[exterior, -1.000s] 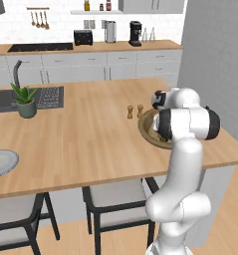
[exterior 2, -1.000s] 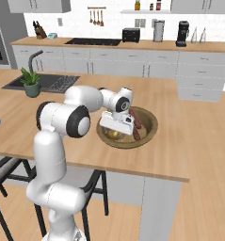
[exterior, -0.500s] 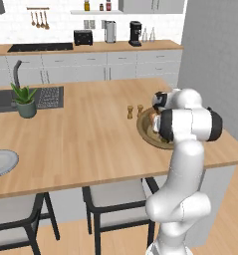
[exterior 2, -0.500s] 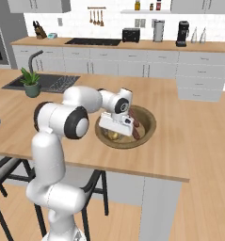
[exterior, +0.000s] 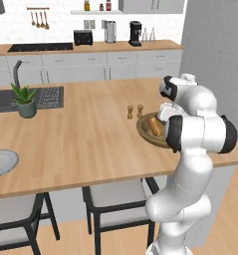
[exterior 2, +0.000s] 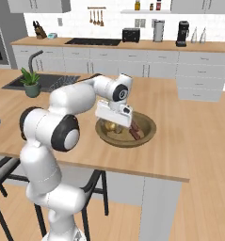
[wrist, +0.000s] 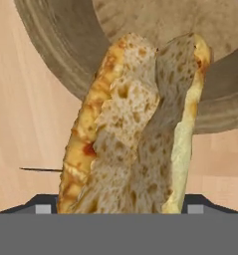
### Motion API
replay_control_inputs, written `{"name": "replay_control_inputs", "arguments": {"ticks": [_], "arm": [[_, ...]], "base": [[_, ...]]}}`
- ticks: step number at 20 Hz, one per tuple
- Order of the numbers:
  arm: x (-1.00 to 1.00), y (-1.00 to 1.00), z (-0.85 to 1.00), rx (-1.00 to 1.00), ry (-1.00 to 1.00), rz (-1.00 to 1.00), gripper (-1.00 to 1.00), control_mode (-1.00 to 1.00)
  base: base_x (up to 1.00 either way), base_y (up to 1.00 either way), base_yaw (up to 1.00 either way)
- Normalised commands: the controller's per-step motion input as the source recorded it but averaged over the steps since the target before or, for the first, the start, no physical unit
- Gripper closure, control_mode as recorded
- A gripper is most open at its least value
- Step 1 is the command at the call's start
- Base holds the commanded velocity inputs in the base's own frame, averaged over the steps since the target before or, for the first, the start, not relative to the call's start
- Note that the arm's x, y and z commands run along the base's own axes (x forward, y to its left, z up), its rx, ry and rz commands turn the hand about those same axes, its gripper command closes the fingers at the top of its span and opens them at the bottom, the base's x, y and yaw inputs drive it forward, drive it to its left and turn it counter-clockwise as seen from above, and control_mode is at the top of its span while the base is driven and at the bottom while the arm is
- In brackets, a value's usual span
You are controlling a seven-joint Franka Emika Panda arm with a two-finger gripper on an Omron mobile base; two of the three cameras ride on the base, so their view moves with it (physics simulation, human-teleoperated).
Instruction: Place one bun and one sausage from the bowl on each plate.
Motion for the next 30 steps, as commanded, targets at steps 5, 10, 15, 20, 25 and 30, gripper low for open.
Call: {"name": "replay_control_inputs", "arguments": {"ticks": [5,10,15,20,25,30], "arm": [[-1.00,0.45,0.68,-0.02,-0.17,0.00,1.00,-1.00],[-1.00,0.46,0.02,-0.03,-0.38,0.00,1.00,-1.00],[-0.93,0.23,0.17,-0.04,-0.24,-0.07,1.00,-1.00],[-0.58,0.49,0.31,-0.13,-0.07,-0.09,1.00,-1.00],[-0.12,0.10,0.05,-0.03,-0.01,-0.01,1.00,1.00],[0.00,0.00,0.00,0.00,0.00,0.00,1.00,1.00]], "base": [[0.00,0.00,0.00],[0.00,0.00,0.00],[0.00,0.00,0.00],[0.00,0.00,0.00],[-0.53,0.57,-0.07],[-0.72,0.94,-0.10]]}}
